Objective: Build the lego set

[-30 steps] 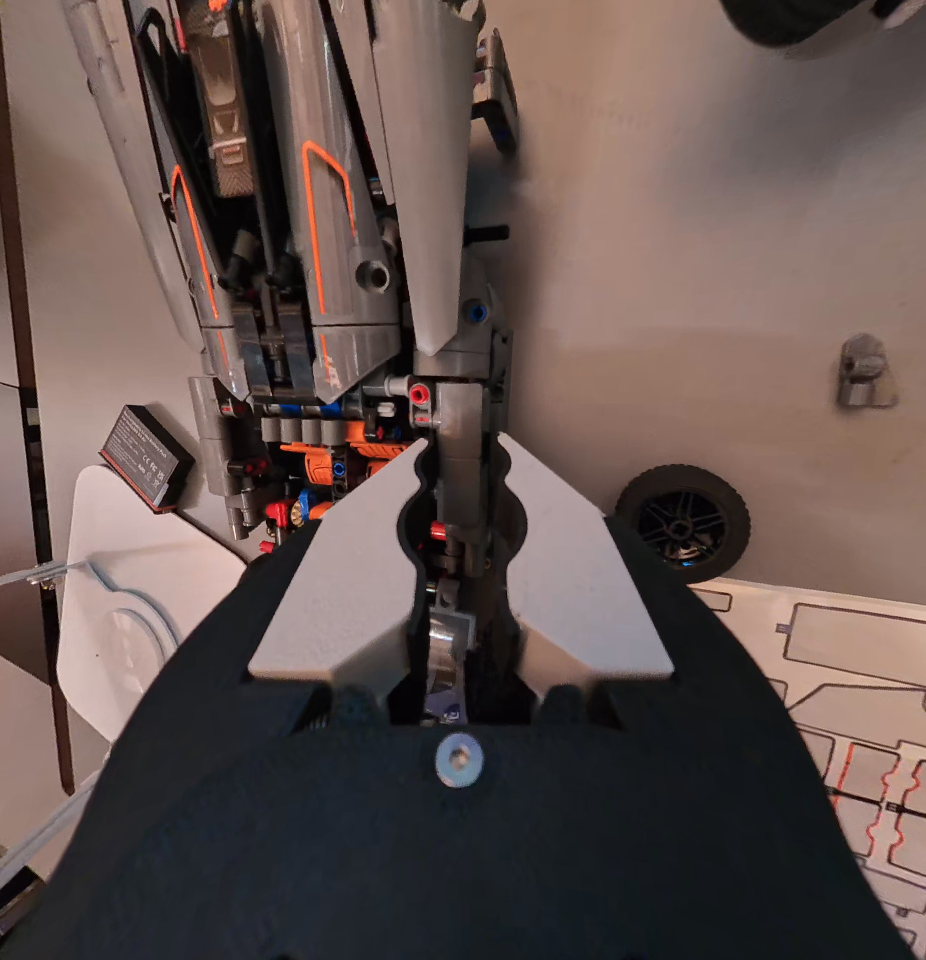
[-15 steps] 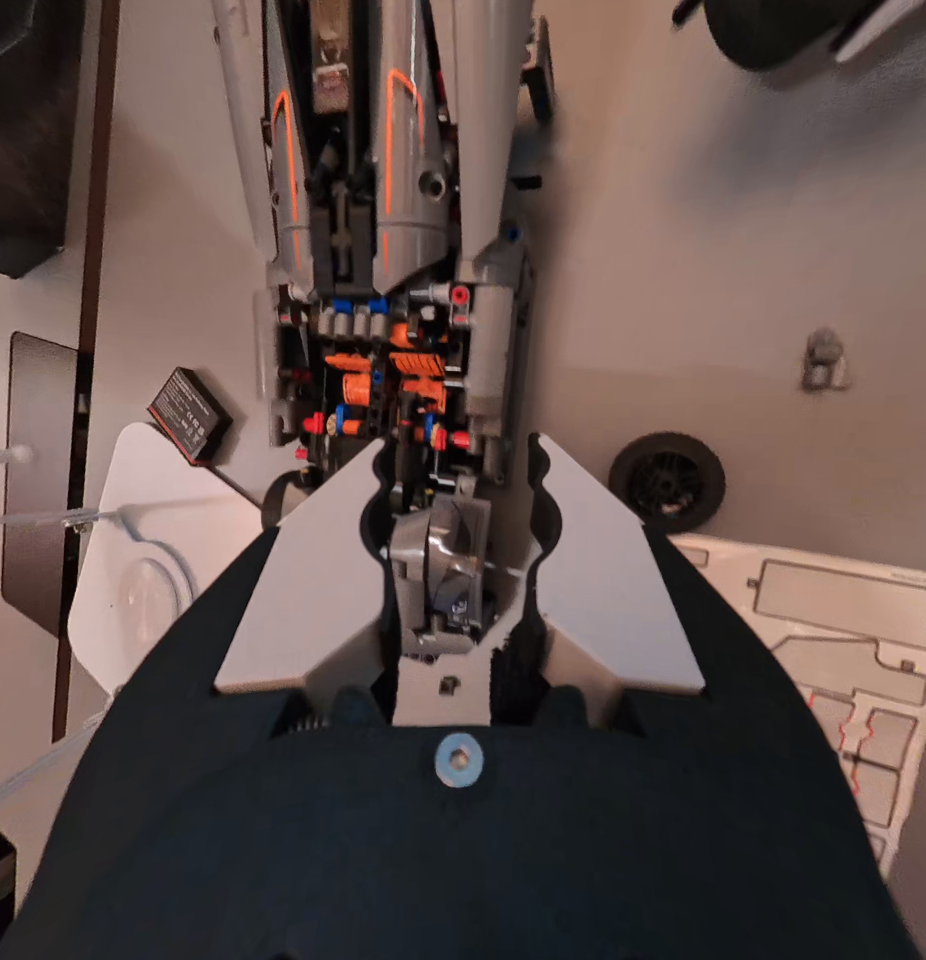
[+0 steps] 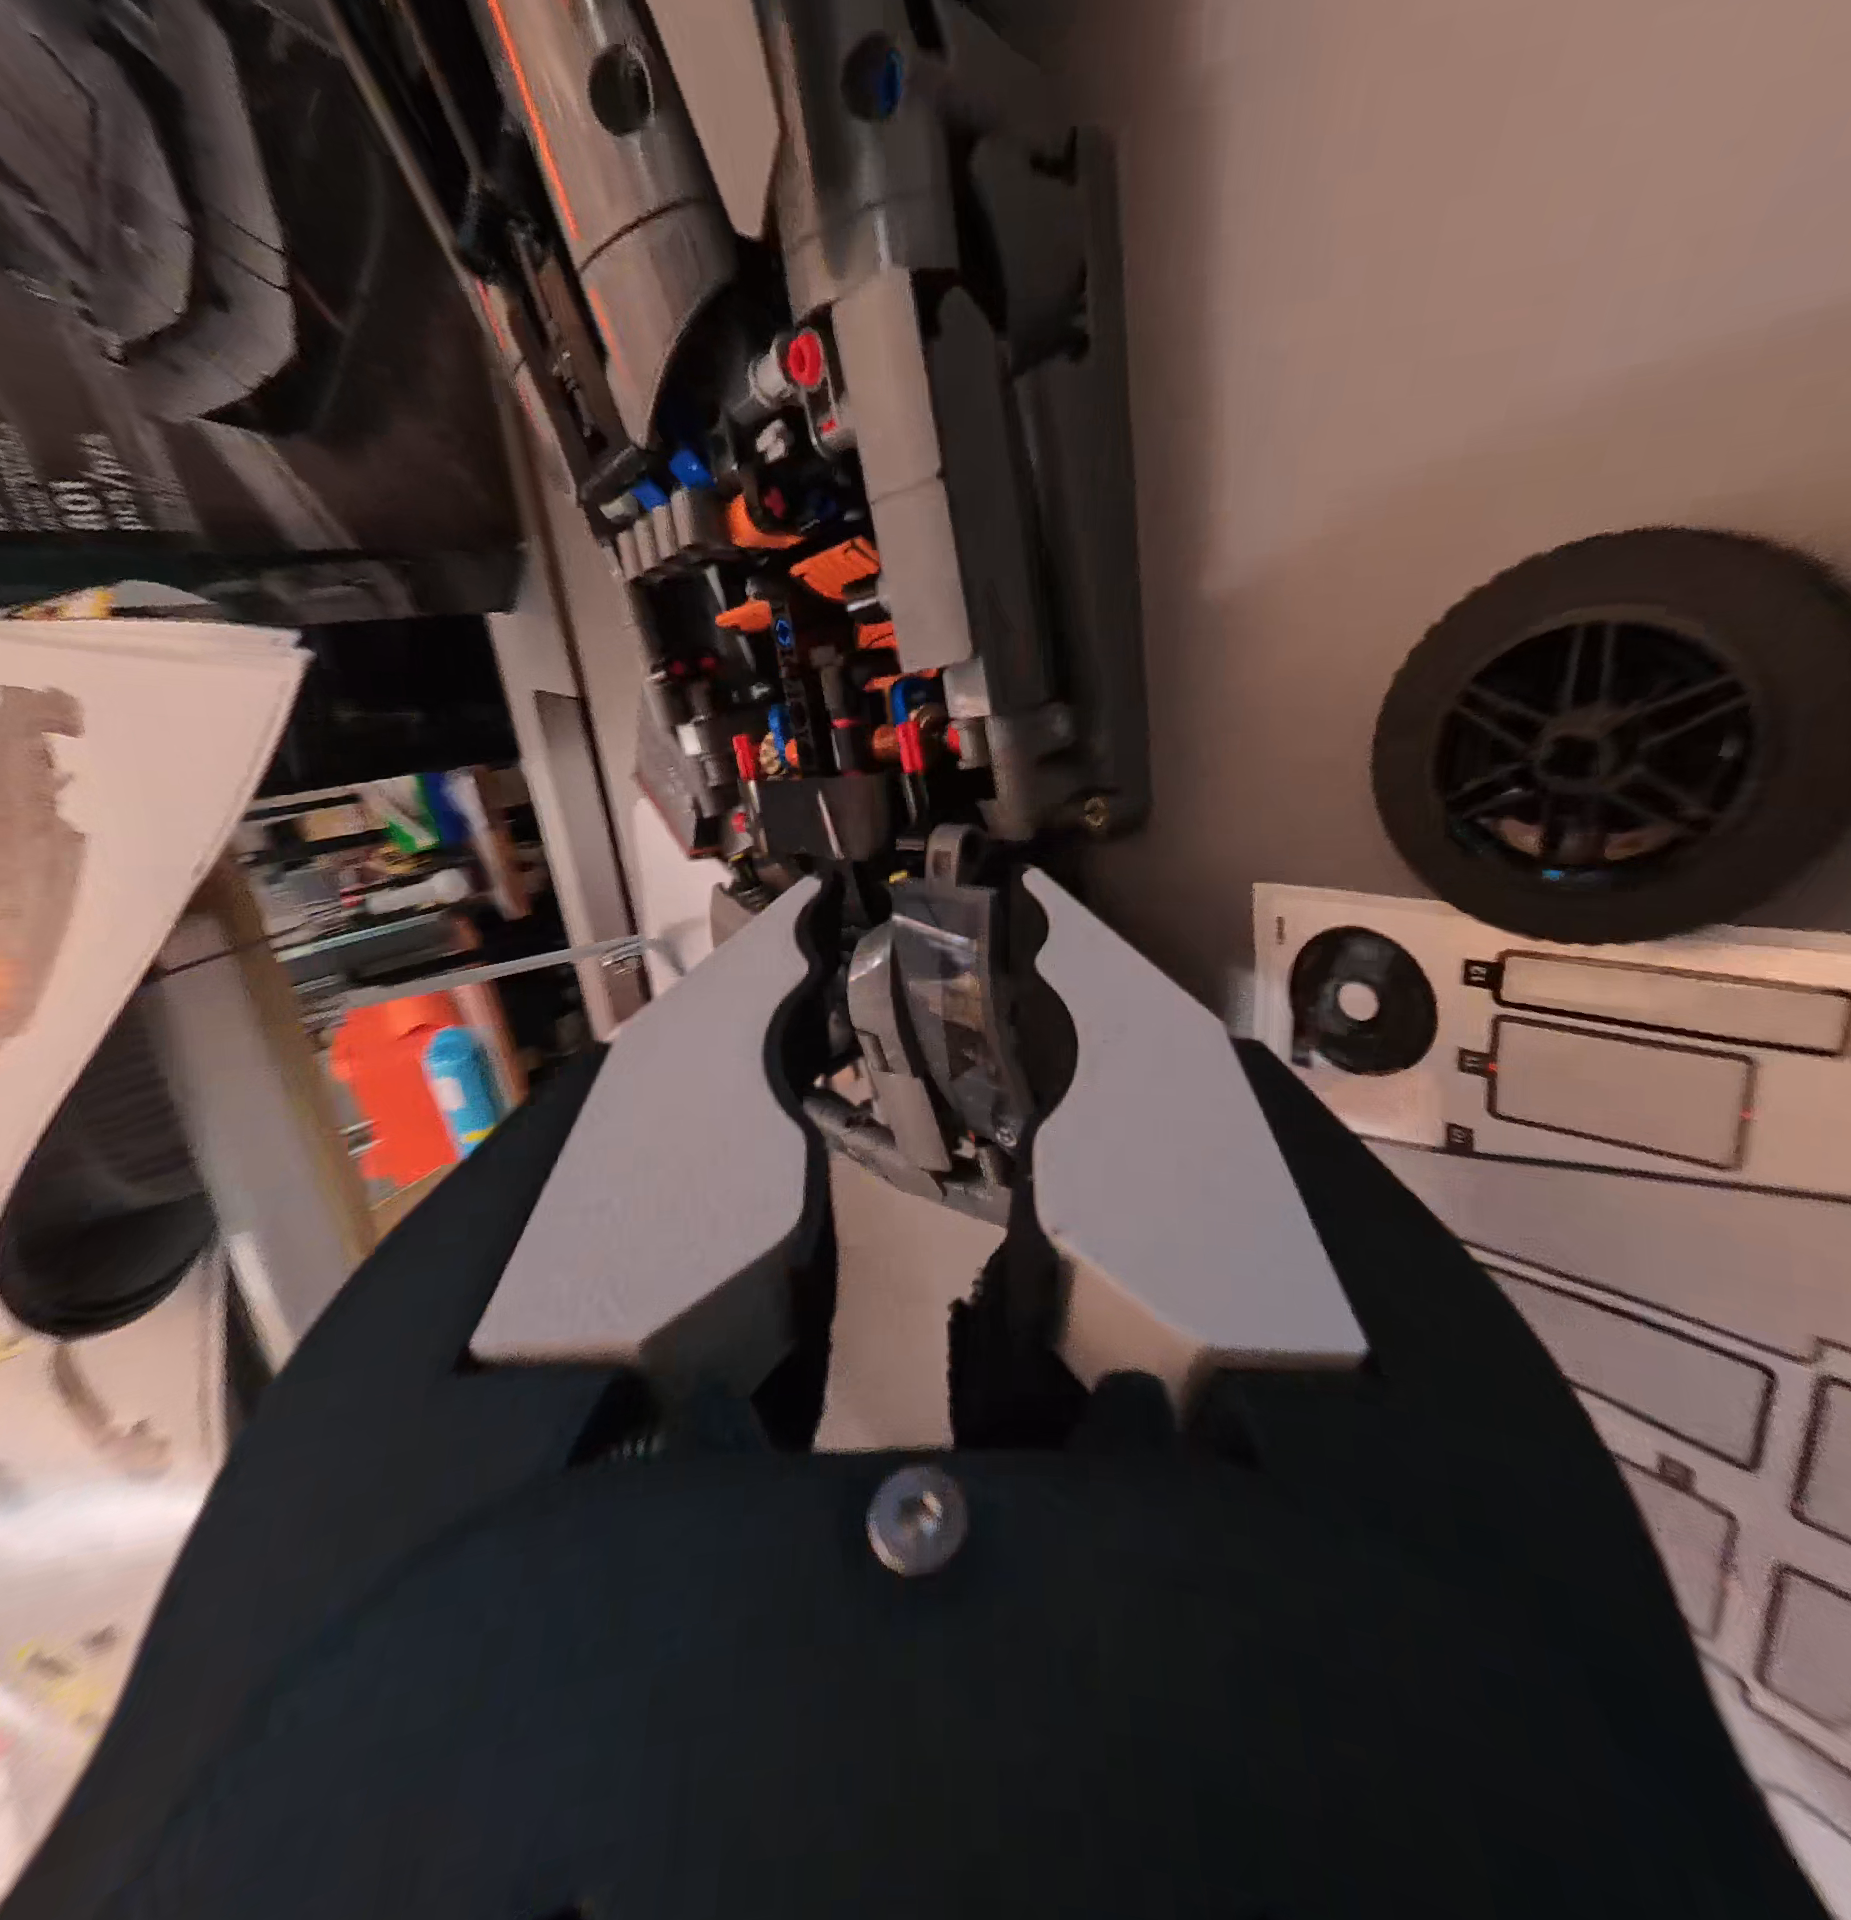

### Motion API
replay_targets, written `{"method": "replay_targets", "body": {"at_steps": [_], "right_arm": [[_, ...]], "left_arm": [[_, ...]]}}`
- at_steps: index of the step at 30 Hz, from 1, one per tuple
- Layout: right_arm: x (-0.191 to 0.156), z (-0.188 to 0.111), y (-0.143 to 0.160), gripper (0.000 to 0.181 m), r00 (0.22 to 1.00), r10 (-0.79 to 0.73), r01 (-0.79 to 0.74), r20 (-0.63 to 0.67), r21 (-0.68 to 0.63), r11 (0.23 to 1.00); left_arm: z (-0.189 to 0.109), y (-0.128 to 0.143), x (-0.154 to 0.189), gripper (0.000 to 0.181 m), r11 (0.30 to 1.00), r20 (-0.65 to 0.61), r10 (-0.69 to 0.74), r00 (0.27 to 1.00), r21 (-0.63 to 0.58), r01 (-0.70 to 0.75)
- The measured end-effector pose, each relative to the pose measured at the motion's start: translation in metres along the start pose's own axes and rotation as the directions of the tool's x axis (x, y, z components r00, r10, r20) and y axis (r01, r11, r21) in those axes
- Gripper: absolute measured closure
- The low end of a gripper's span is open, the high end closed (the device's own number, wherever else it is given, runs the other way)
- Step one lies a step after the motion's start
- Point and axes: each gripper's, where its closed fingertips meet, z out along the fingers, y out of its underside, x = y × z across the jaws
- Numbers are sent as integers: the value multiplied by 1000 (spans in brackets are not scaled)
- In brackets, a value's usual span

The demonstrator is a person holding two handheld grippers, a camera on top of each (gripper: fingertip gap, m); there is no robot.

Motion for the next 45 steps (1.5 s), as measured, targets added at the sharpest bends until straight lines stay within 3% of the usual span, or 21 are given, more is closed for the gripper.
{"method": "replay_targets", "body": {"at_steps": [7, 14, 29, 38, 45], "right_arm": [[0, 1, -1, 135, 1000, -13, 13, -20, 1, 1000], [0, 2, 1, 135, 999, -23, 22, -28, -11, 1000], [20, -3, 1, 135, 993, 11, -9, -114, 24, 1000], [46, 4, 8, 136, 957, -120, 116, -264, -32, 993], [63, 16, 5, 136, 924, -259, 252, -282, -59, 966]], "left_arm": [[7, -1, -4, 165, 999, 205, 36, 978, -44, -27], [8, -6, -7, 168, 999, 209, -30, 978, -4, 32], [3, -16, -16, 168, 986, 77, -163, 984, 33, 161], [2, -25, -30, 168, 970, -31, -242, 970, 24, 243], [4, -28, -38, 168, 962, -83, -271, 959, 15, 273]]}}
